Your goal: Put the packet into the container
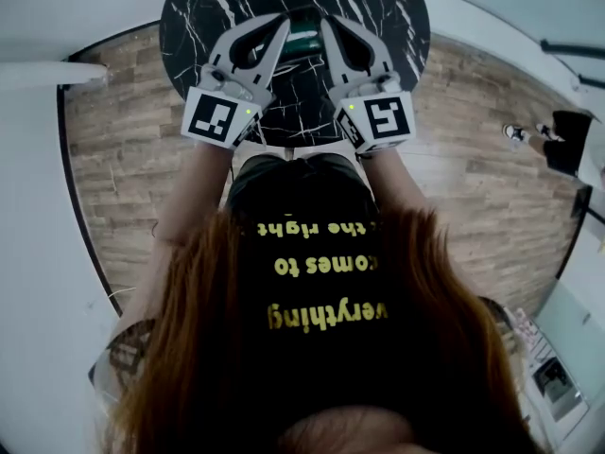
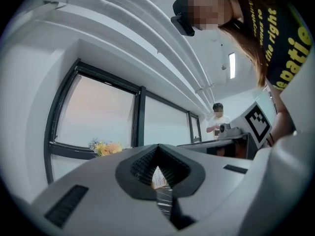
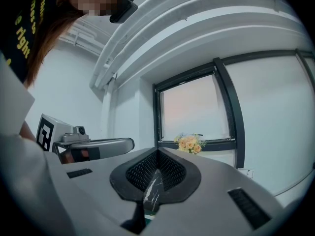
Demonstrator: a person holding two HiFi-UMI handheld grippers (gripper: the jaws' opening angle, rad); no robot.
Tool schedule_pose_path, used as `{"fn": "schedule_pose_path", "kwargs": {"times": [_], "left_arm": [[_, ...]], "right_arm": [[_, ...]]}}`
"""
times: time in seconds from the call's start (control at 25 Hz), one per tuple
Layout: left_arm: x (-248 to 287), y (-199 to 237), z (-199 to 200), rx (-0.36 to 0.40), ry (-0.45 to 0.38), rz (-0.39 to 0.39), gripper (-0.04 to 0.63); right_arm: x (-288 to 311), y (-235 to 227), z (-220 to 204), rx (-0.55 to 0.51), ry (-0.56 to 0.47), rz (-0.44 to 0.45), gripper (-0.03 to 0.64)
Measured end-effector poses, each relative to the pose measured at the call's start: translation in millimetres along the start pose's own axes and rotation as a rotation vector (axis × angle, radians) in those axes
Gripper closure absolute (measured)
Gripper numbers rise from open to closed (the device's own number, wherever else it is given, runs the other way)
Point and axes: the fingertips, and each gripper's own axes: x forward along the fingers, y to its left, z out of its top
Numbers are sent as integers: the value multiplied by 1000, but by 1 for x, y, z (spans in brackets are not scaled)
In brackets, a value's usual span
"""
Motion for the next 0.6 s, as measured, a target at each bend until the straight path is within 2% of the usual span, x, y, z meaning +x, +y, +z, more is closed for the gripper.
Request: {"fn": "schedule_pose_path", "kwargs": {"times": [0.6], "left_arm": [[3,-3,-2,-5,1,3,595]], "right_arm": [[-5,-3,2,-6,-3,-1,600]]}}
